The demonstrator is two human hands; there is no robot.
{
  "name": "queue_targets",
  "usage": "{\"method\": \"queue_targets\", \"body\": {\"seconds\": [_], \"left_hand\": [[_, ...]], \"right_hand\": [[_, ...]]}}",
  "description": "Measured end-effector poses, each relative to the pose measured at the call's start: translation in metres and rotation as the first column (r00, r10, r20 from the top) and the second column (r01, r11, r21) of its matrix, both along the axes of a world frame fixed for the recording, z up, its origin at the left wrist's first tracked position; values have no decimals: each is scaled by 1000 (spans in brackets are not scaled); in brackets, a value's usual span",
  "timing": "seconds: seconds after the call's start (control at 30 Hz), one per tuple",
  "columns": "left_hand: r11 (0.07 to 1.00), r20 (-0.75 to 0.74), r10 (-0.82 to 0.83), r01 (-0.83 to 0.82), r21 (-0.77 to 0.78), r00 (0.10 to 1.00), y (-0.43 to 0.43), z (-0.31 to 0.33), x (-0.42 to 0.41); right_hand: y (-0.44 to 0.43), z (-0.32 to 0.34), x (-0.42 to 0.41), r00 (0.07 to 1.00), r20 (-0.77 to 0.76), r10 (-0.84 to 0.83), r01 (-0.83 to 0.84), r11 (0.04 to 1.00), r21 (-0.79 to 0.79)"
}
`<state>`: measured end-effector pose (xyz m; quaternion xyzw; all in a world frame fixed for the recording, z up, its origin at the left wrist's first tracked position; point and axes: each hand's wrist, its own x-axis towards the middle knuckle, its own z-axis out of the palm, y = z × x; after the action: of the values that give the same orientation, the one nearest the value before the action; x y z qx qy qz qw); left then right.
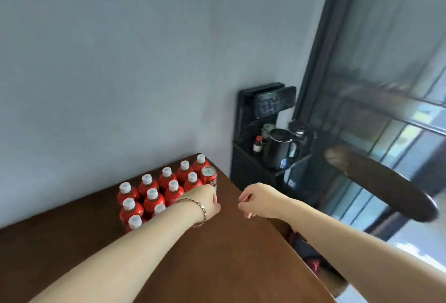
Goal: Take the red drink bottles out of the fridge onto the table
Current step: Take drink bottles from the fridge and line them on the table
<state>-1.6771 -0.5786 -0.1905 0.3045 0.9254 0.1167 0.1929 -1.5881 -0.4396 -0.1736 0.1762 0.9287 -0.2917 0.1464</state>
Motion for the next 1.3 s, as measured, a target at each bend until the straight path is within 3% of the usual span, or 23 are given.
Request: {"method": "queue_targets", "body": {"seconds": [0.13, 0.23, 0.4, 0.53, 0.8, 1.07, 1.3], "left_hand": [[975, -69, -213, 216, 47, 975, 70, 34, 70], [899, -120, -427, 435, 44, 896, 130, 61, 140], [696, -196, -691, 713, 82, 696, 221, 102, 291], [462, -255, -842, 879, 114, 475, 278, 121, 474], [84, -349, -930, 992, 97, 113, 338, 151, 788], [-247, -434, -879, 967, 54, -200, 366, 191, 1051], [-465, -549, -751, 884, 44, -368, 400, 219, 1232]], "right_hand": [[40, 30, 95, 982, -59, -181, 188, 973, 133], [75, 58, 185, 946, -57, -319, 323, 916, 237], [113, 99, 354, 830, -56, -555, 537, 766, 354], [125, 125, 536, 622, -121, -773, 744, 536, 400], [119, 162, 839, 253, -181, -950, 894, 158, 420], [101, 198, 1084, -108, -229, -967, 872, -203, 446], [107, 212, 1245, -357, -320, -878, 749, -473, 464]]}}
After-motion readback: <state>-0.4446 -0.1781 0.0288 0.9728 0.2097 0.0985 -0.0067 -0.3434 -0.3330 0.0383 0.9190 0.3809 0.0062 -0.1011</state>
